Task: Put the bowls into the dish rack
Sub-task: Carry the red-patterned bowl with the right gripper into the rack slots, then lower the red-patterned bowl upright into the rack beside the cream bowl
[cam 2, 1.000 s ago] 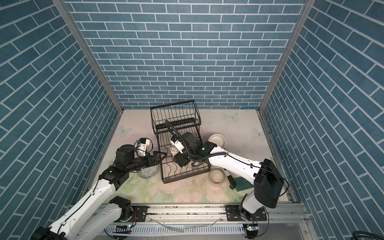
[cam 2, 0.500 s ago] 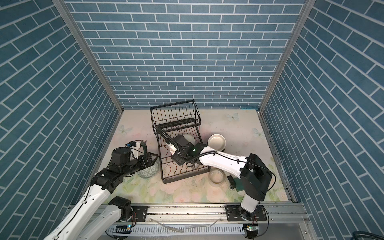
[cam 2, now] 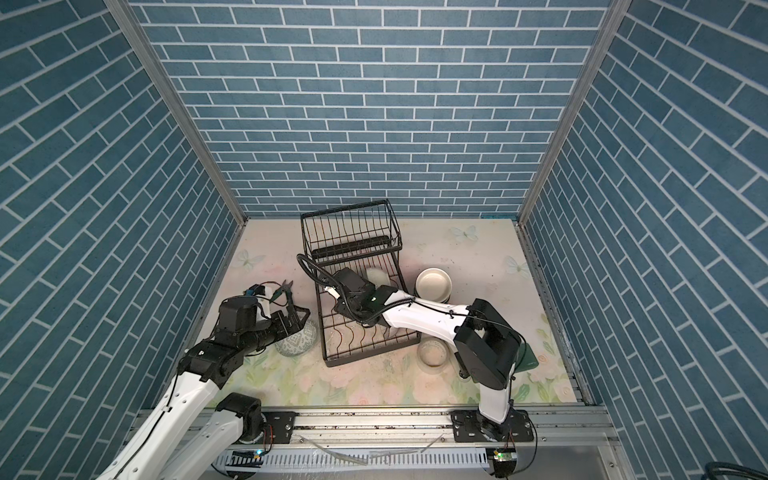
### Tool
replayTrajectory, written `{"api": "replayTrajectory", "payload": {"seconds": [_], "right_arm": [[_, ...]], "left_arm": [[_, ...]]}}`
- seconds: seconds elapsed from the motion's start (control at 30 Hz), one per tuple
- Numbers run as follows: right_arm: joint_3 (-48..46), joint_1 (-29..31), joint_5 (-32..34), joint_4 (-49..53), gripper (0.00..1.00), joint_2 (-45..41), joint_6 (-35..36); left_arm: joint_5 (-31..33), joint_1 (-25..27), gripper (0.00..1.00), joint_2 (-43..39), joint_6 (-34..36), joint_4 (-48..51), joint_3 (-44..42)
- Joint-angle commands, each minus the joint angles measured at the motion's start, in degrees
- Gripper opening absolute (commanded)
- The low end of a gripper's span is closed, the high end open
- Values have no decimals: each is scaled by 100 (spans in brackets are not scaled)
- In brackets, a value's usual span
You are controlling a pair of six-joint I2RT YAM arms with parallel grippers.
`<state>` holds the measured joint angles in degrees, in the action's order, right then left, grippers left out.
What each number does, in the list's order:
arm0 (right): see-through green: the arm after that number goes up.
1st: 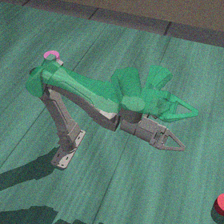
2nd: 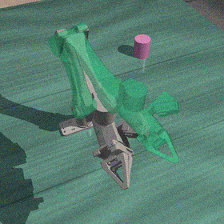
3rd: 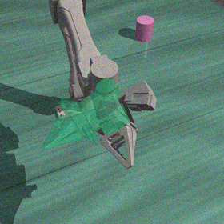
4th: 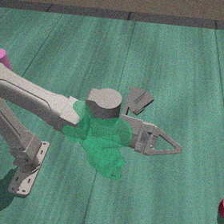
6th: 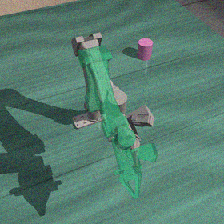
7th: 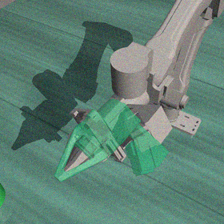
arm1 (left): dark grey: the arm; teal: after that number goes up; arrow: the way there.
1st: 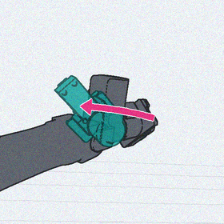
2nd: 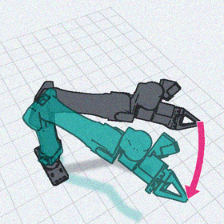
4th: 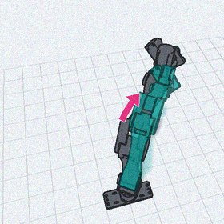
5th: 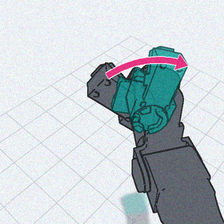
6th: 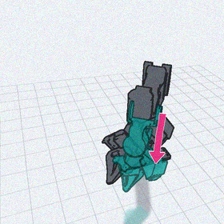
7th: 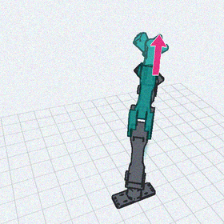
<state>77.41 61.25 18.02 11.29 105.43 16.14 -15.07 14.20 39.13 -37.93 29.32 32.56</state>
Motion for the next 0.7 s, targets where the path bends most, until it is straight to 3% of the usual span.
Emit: {"api": "replayTrajectory", "payload": {"seconds": [0.0, 0.67], "right_arm": [[326, 28, 401, -663, 41, 145, 625], [614, -196, 1189, -1689, 43, 1131, 2084]], "left_arm": [[23, -49, 100, -57, 5, 54, -15], [-9, -57, 100, 8, 6, -65, -91]]}}
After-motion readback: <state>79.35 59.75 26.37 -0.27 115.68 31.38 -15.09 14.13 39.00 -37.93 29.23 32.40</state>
